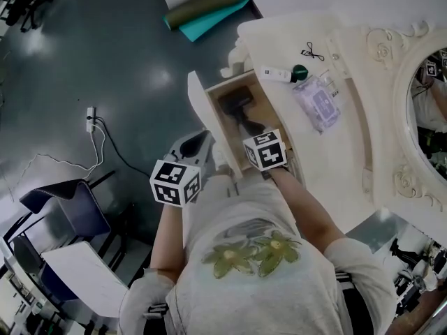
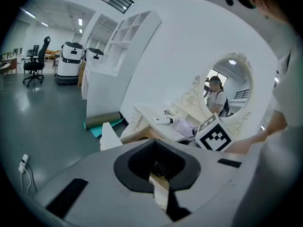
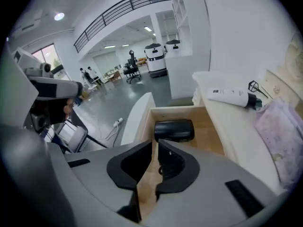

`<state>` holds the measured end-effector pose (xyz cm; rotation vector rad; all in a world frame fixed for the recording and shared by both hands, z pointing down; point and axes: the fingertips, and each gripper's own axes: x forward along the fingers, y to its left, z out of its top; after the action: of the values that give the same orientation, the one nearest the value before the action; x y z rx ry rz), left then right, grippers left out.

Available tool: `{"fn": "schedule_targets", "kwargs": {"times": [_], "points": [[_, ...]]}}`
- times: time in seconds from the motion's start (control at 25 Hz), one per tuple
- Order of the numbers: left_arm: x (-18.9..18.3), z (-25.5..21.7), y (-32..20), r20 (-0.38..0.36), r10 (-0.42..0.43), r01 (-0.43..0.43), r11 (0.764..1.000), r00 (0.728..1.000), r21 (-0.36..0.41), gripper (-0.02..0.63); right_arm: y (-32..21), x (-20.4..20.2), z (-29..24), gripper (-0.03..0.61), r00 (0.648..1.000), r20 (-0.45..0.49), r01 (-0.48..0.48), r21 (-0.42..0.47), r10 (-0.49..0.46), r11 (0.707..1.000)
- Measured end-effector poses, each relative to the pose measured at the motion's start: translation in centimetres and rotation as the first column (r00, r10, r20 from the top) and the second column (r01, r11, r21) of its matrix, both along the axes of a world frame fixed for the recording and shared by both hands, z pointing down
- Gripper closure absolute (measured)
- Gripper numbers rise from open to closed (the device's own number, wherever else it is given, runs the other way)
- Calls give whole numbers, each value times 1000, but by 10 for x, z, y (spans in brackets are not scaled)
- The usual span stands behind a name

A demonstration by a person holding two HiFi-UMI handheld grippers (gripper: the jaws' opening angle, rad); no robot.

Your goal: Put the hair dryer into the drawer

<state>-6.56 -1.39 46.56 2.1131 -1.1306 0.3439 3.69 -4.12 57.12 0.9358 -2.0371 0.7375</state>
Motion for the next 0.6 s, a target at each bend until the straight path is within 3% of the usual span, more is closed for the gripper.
{"fn": "schedule_targets", "kwargs": {"times": [0.28,0.6], "points": [[8,-16,-3,-4,14,-14,999,1000,37,604,23,-7,-42,555,992,83,90,21,-91,996],[16,-29,0,5,51,-51,996,999,67,603,27,0,-76,556,989,117,82,89,-92,993]]}}
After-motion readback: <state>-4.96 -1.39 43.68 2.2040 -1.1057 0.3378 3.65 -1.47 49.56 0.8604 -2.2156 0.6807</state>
